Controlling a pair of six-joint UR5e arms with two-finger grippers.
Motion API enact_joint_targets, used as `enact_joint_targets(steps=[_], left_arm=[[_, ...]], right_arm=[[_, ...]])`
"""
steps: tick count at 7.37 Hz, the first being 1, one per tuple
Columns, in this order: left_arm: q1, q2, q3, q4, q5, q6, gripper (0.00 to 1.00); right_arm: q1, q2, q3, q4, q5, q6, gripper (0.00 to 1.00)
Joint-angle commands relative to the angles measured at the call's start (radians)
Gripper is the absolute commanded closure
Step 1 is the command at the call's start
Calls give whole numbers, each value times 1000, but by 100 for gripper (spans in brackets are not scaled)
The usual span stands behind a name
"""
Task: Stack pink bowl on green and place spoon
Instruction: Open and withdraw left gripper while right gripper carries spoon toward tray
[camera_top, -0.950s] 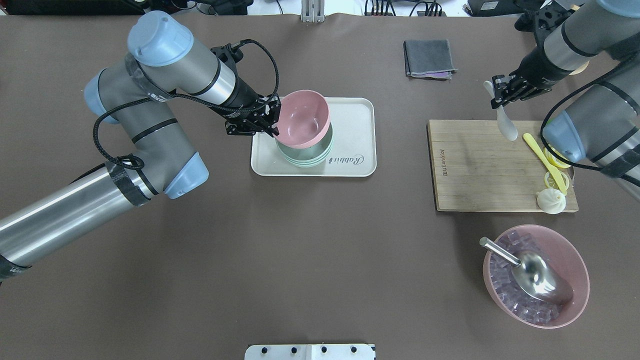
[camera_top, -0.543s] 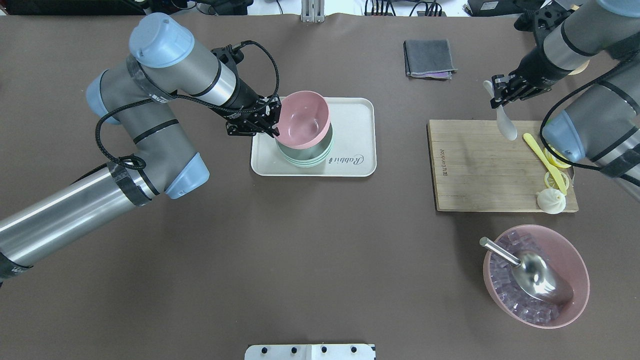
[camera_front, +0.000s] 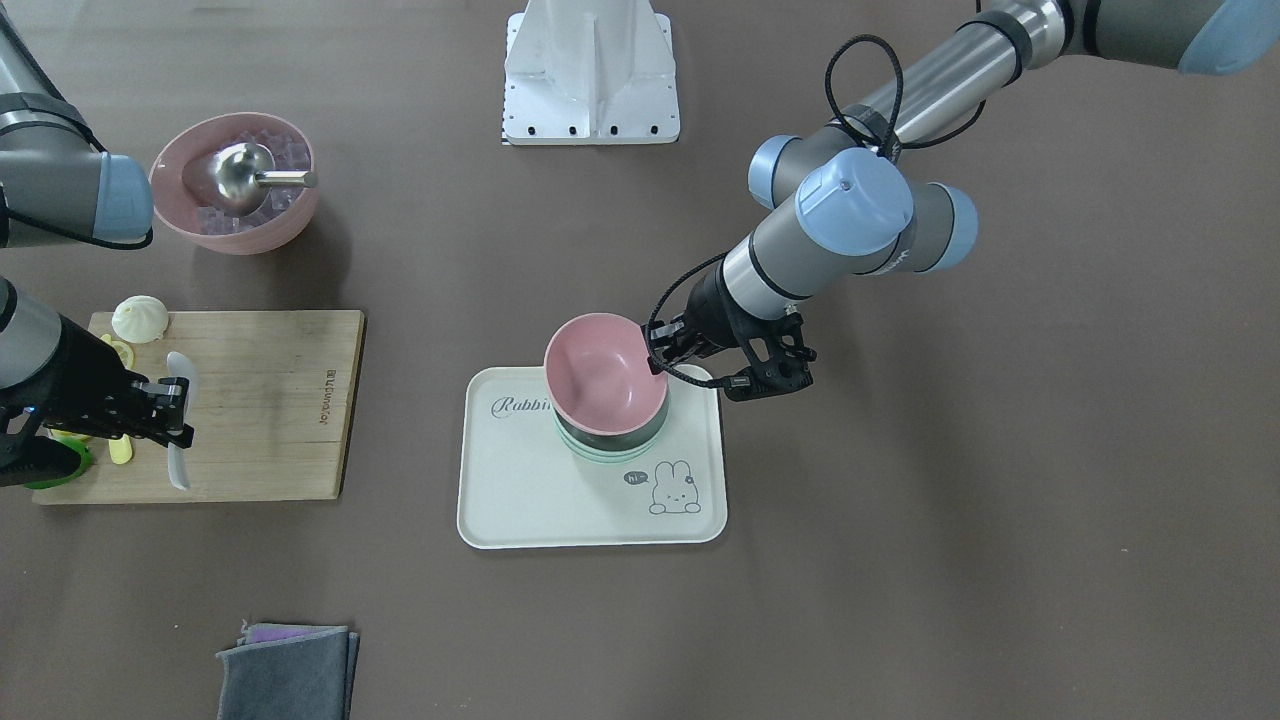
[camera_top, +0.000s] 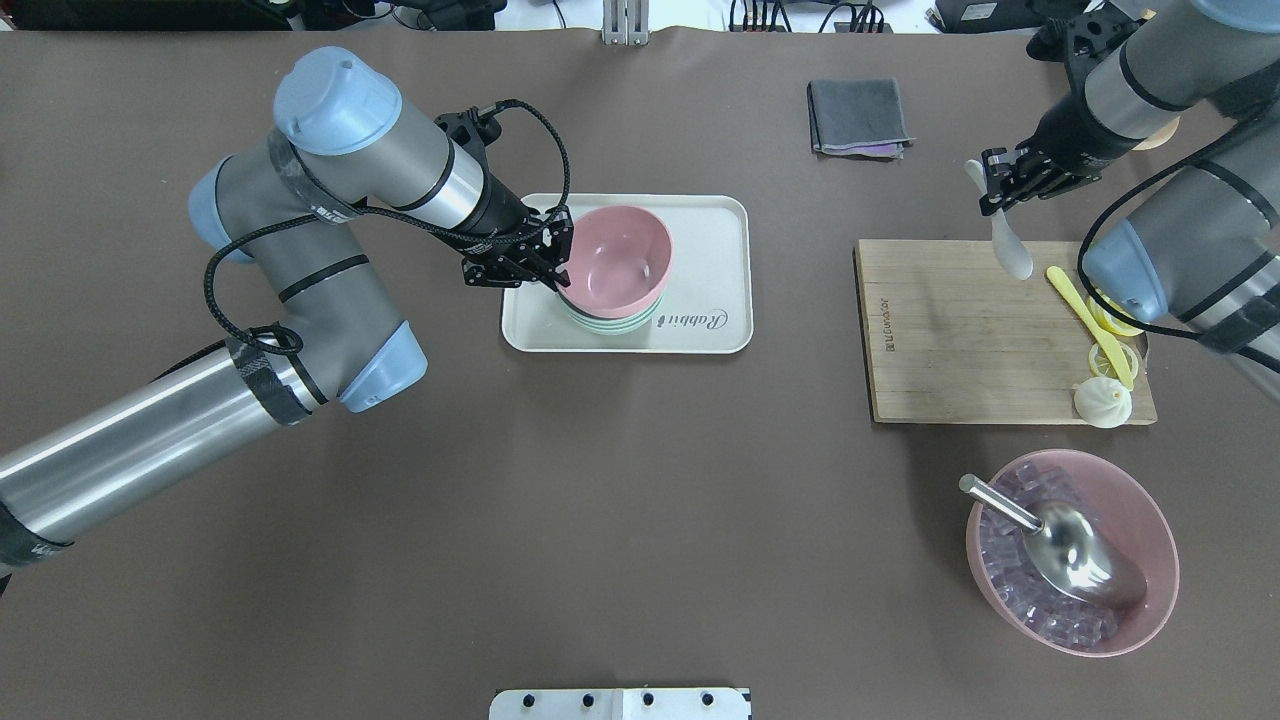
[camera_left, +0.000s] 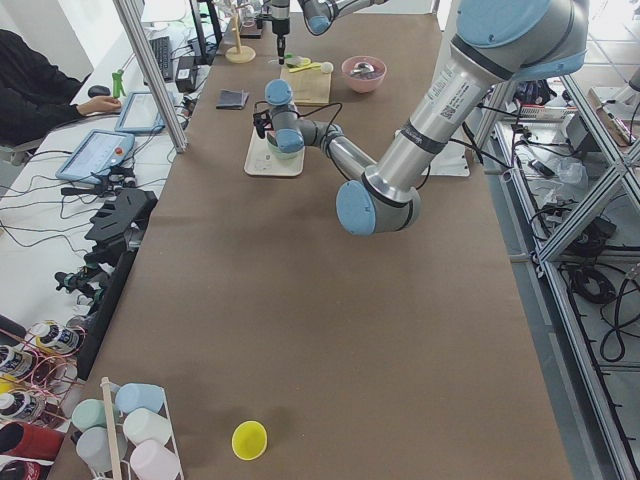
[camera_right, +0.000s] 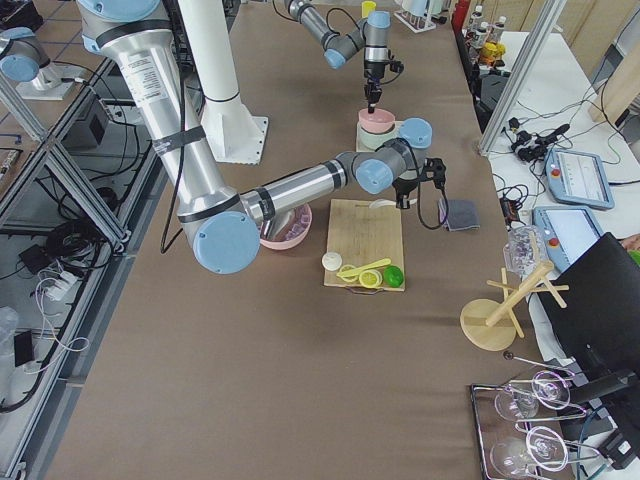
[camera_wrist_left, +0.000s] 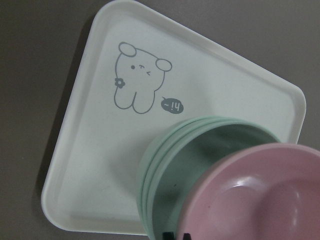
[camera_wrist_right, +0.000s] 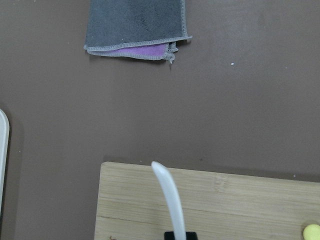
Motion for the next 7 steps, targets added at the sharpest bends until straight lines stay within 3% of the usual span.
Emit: enact_joint_targets(steps=[1, 3, 5, 7], left_arm=[[-4, 2, -14, -1, 43, -1, 3], [-24, 2, -16, -1, 62, 2, 2], [-96, 34, -46, 7, 48, 5, 2], [-206, 156, -121, 9, -57, 147, 2]], right_arm=[[0, 0, -1, 0, 0, 0, 100], [-2, 21, 4, 2, 2, 38, 100], [-27, 113, 9, 3, 27, 220, 100], [-102, 219, 32, 14, 22, 454, 100]])
